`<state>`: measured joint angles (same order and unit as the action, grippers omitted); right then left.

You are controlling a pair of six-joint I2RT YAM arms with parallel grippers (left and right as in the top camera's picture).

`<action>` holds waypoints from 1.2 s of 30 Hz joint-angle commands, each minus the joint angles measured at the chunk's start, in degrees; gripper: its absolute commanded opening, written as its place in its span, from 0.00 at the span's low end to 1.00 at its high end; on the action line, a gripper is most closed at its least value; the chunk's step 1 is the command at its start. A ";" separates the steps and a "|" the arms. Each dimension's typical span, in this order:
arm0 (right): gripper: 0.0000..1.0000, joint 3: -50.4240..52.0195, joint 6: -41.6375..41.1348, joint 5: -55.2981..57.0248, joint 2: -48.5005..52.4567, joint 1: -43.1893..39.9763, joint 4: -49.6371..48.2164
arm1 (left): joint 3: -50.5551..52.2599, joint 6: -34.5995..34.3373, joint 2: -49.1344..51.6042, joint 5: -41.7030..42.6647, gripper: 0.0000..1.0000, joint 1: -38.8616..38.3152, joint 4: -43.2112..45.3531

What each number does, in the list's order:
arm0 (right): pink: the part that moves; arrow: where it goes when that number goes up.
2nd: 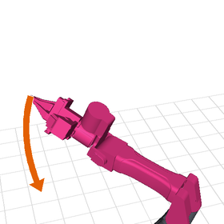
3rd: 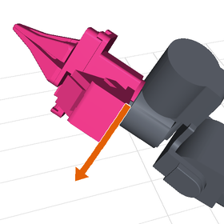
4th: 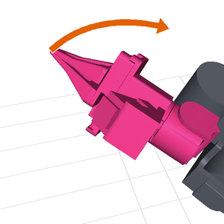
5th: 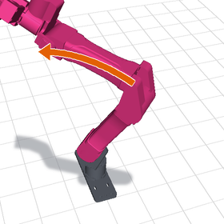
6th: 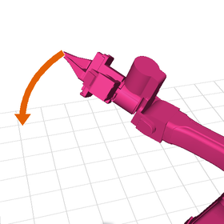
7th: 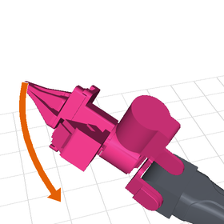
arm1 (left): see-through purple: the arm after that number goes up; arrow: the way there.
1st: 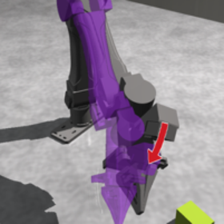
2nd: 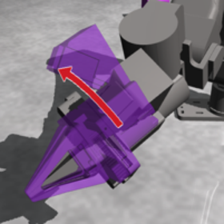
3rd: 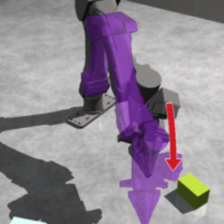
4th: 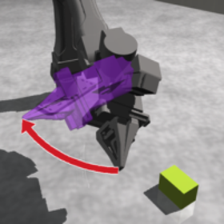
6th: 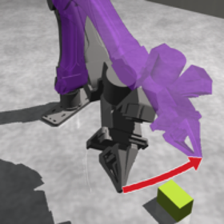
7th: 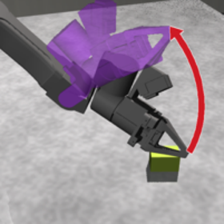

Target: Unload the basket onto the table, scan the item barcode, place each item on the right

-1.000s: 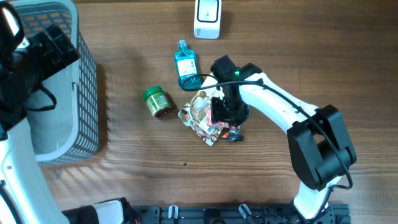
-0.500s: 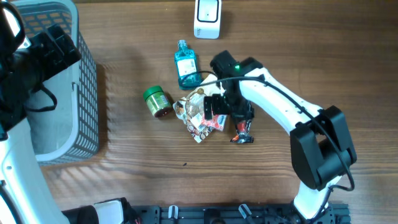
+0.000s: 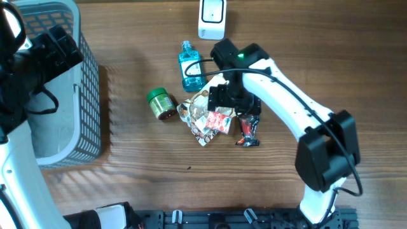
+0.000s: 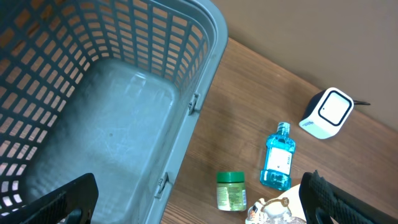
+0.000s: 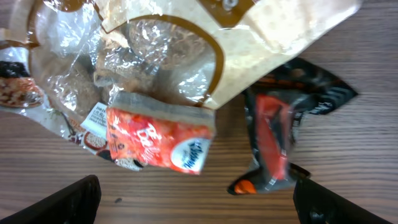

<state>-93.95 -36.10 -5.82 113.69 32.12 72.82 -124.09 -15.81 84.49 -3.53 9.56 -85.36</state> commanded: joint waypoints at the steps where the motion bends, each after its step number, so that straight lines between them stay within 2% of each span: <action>1: 1.00 -0.11 -4.92 1.40 3.54 2.36 -0.63 | -0.52 -0.09 0.39 0.68 1.00 0.46 -0.72; 7: 1.00 -0.11 -7.91 1.42 4.52 4.70 -5.11 | -0.52 -0.09 0.44 0.70 1.00 0.46 -1.73; 24: 0.99 -0.04 -16.15 2.73 10.49 5.55 -5.79 | -0.52 -0.07 0.44 0.68 1.00 0.46 -1.75; 27: 0.88 -0.04 -17.55 3.21 10.51 6.14 -5.73 | -0.52 -0.09 0.44 0.70 1.00 0.46 -1.75; 29: 0.87 -0.04 -18.14 3.32 10.51 6.40 -5.70 | -0.52 -0.09 0.44 0.70 1.00 0.46 -1.75; 36: 0.66 -0.04 -18.12 3.32 10.51 6.51 -5.70 | -0.52 -0.09 0.44 0.68 1.00 0.46 -1.75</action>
<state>-93.91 -53.39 -3.92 122.87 38.44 67.18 -124.09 -15.81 84.49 -3.53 9.56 -87.07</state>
